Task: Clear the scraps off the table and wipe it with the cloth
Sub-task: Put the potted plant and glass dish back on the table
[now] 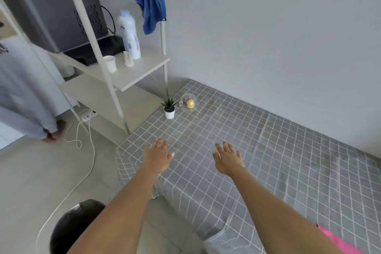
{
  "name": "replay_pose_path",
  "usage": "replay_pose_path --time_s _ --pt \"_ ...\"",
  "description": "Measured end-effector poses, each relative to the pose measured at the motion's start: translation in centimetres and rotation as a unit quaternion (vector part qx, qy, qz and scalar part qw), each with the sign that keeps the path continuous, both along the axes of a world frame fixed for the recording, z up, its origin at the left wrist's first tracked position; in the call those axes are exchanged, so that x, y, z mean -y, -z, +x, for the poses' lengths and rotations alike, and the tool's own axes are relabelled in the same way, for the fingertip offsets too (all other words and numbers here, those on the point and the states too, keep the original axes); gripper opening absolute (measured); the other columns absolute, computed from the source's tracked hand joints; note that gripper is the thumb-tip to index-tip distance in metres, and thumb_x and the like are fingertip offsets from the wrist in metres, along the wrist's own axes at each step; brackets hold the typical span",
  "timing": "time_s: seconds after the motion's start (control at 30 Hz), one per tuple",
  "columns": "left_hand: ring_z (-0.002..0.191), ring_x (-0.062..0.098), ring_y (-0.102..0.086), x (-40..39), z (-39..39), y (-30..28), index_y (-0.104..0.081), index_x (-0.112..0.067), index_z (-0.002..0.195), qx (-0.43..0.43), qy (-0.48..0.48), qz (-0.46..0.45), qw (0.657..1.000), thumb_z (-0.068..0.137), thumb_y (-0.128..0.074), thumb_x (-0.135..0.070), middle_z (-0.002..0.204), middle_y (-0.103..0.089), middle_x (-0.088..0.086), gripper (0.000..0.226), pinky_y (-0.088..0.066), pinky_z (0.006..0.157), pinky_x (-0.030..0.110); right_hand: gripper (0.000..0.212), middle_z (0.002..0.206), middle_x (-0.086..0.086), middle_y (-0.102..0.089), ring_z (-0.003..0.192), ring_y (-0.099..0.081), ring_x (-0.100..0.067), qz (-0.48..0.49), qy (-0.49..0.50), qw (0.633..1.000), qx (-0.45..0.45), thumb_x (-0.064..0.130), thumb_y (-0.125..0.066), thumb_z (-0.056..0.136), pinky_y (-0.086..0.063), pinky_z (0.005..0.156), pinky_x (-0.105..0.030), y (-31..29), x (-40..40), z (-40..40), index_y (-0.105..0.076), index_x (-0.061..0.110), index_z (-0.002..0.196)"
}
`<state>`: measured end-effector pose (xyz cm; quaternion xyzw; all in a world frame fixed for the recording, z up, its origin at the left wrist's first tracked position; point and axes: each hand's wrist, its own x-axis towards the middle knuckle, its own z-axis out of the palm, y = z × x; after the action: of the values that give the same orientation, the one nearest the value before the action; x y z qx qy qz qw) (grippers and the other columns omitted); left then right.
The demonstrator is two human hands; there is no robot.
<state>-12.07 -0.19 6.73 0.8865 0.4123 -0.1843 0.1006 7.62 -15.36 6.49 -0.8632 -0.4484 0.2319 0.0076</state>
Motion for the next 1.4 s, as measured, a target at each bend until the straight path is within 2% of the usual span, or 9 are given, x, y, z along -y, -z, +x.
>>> replay_pose_path --time_s 0.23,0.6,0.73,0.83,0.93,1.07,1.2,1.3,1.4 --pt "0.148 0.025 0.001 -4.0 -1.7 1.7 0.008 -0.008 0.152 0.000 -0.063 -0.020 0.998 0.102 -0.021 -0.045 0.160 0.008 0.010 0.068 -0.010 0.117 0.049 0.058 0.161 -0.009 0.002 0.148 0.002 -0.028 -0.035 -0.054 0.998 0.006 0.044 -0.021 0.103 -0.002 0.118 -0.049 0.9 -7.3 1.4 -0.003 0.024 0.154" --pt "0.148 0.026 0.001 -12.2 5.3 4.2 0.007 -0.009 0.152 0.047 -0.124 -0.049 0.990 0.101 -0.030 -0.043 0.160 0.007 0.011 0.071 -0.008 0.118 0.047 0.071 0.160 -0.016 0.002 0.148 0.000 -0.033 -0.006 -0.065 0.998 0.013 0.047 -0.038 0.099 -0.007 0.118 -0.050 3.7 -19.7 9.7 0.000 0.025 0.154" --pt "0.148 0.024 -0.004 -14.4 7.0 5.8 0.003 -0.012 0.153 0.119 -0.147 -0.058 0.980 0.099 -0.034 -0.049 0.161 0.001 0.008 0.076 -0.009 0.119 0.044 0.070 0.161 -0.014 0.004 0.148 -0.002 -0.032 0.092 -0.030 0.995 -0.006 0.051 -0.035 0.099 -0.011 0.118 -0.047 5.3 -23.6 11.4 0.001 0.027 0.154" --pt "0.147 0.024 -0.011 -15.9 8.0 7.4 0.000 -0.013 0.153 0.185 -0.177 -0.045 0.966 0.095 -0.041 -0.054 0.161 -0.004 0.007 0.082 -0.014 0.119 0.041 0.072 0.161 -0.009 0.009 0.148 -0.002 -0.032 0.152 -0.012 0.988 -0.023 0.053 -0.038 0.097 -0.017 0.116 -0.052 6.5 -26.0 11.9 0.001 0.030 0.153" --pt "0.147 0.023 -0.014 -16.9 9.1 8.8 -0.004 -0.012 0.153 0.248 -0.205 -0.042 0.946 0.089 -0.050 -0.057 0.160 -0.010 0.006 0.090 -0.017 0.119 0.039 0.085 0.161 -0.007 0.011 0.147 0.001 -0.034 0.182 -0.015 0.982 -0.055 0.059 -0.049 0.090 -0.017 0.114 -0.054 8.0 -27.7 12.2 0.002 0.034 0.153" --pt "0.141 0.025 -0.030 -17.7 10.8 10.5 -0.016 -0.016 0.152 0.323 -0.275 -0.063 0.903 0.078 -0.063 -0.062 0.155 -0.029 0.007 0.099 -0.028 0.115 0.043 0.104 0.161 -0.009 0.009 0.147 -0.005 -0.036 0.217 -0.022 0.973 -0.081 0.064 -0.064 0.077 -0.026 0.109 -0.058 10.2 -29.0 12.5 0.005 0.038 0.150" --pt "0.124 0.023 -0.049 -18.1 11.9 11.8 -0.038 -0.017 0.136 0.392 -0.281 -0.045 0.875 0.077 -0.068 -0.055 0.133 -0.055 0.001 0.076 -0.042 0.104 0.046 0.106 0.160 -0.009 -0.002 0.145 -0.016 -0.036 0.254 -0.032 0.963 -0.086 0.064 -0.069 0.073 -0.036 0.103 -0.060 11.6 -29.8 13.1 -0.003 0.036 0.151" --pt "0.120 0.026 -0.051 -18.2 12.5 12.1 -0.048 -0.013 0.128 0.408 -0.282 -0.002 0.868 0.082 -0.068 -0.046 0.127 -0.059 0.004 0.061 -0.044 0.100 0.043 0.107 0.159 -0.012 -0.008 0.143 -0.021 -0.039 0.275 -0.035 0.957 -0.086 0.062 -0.073 0.069 -0.038 0.099 -0.061 12.3 -30.2 13.5 -0.010 0.033 0.150" --pt "0.115 0.027 -0.053 -18.2 12.7 12.6 -0.053 -0.009 0.123 0.420 -0.280 0.017 0.863 0.082 -0.068 -0.045 0.121 -0.061 0.006 0.057 -0.045 0.097 0.040 0.108 0.157 -0.015 -0.017 0.142 -0.022 -0.039 0.295 -0.045 0.950 -0.091 0.063 -0.076 0.066 -0.036 0.100 -0.062 12.7 -30.5 13.6 -0.013 0.032 0.149"
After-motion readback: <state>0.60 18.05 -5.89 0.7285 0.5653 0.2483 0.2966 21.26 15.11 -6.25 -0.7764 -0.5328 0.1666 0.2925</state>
